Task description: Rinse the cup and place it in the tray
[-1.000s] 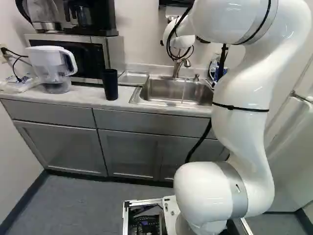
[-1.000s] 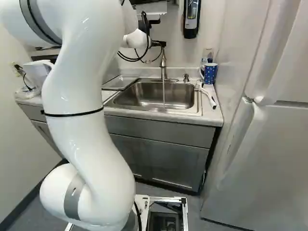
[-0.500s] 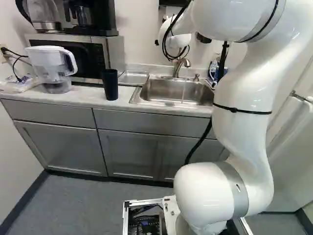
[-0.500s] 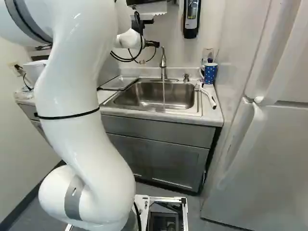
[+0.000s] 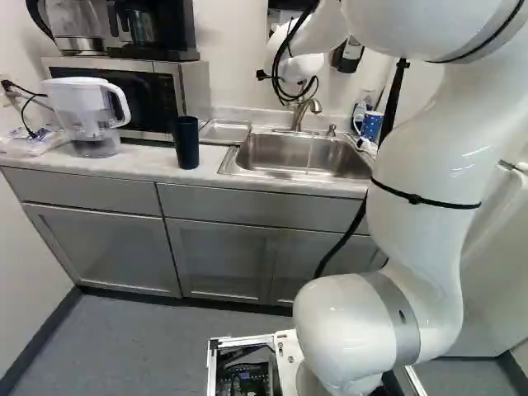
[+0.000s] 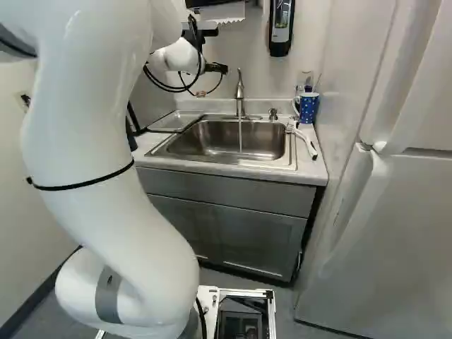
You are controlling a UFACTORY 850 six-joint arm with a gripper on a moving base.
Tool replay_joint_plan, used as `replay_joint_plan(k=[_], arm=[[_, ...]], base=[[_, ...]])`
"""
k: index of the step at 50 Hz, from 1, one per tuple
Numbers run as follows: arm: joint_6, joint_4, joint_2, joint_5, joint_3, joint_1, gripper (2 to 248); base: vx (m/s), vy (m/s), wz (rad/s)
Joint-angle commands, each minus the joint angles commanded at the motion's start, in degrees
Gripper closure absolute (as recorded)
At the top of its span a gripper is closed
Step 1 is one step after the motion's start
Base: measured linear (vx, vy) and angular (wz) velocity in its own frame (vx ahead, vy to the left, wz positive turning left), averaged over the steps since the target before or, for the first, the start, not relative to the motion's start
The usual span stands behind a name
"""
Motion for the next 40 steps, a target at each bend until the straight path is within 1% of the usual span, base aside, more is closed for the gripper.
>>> replay_joint_plan(k=[29,40], arm=[[0.0,0.0,8.7,-8.9,9.1,0.2,3],[0.0,0.0,12.0,-12.6,12.4,0.0,3]], base=[[0.000,0.000,0.000],[0.000,0.000,0.000]])
